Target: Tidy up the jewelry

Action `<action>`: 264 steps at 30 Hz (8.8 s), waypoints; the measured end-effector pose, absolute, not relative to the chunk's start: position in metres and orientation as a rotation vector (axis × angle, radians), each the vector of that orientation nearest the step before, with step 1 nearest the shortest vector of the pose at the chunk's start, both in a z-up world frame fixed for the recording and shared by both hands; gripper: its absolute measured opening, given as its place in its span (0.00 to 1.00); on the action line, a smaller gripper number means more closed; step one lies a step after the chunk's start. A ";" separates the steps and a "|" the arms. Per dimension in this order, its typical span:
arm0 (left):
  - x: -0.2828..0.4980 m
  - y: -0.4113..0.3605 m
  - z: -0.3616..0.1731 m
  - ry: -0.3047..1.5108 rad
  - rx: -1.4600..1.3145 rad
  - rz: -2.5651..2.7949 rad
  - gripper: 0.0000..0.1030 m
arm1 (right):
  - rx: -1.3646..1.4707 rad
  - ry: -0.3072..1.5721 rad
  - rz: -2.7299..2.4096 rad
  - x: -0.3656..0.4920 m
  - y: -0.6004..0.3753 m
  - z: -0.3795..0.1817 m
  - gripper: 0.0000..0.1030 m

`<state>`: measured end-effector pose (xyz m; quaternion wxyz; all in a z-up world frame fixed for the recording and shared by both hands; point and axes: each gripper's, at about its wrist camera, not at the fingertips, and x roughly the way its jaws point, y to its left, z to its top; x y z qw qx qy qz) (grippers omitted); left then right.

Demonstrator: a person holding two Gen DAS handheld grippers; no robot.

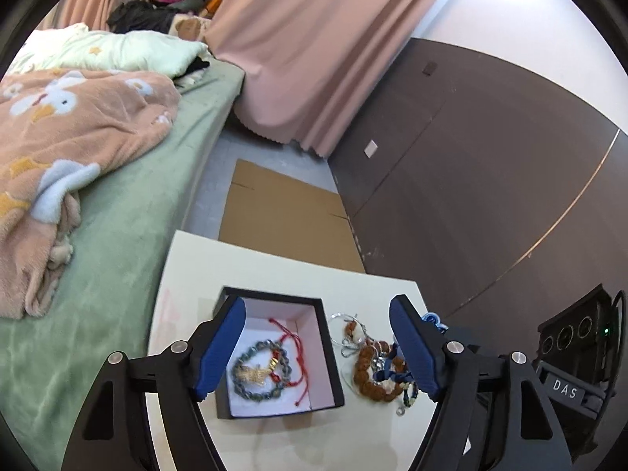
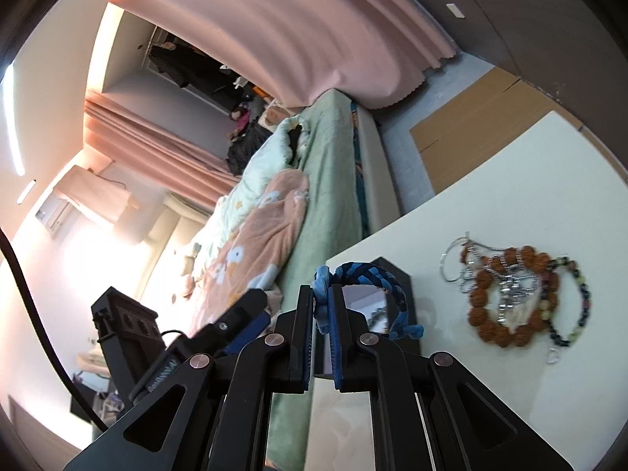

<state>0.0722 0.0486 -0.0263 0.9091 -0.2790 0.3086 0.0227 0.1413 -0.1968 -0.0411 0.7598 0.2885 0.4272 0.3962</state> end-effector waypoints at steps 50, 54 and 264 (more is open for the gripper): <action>0.070 -0.031 -0.044 0.728 -0.421 -0.093 0.74 | 0.420 1.127 0.426 0.150 -0.287 -0.074 0.57; 0.075 -0.044 -0.052 0.753 -0.384 -0.104 0.74 | 0.399 1.149 0.403 0.154 -0.296 -0.082 0.57; 0.081 0.066 -0.043 0.705 -0.613 0.052 0.77 | 0.460 1.010 0.542 0.167 -0.200 -0.060 0.62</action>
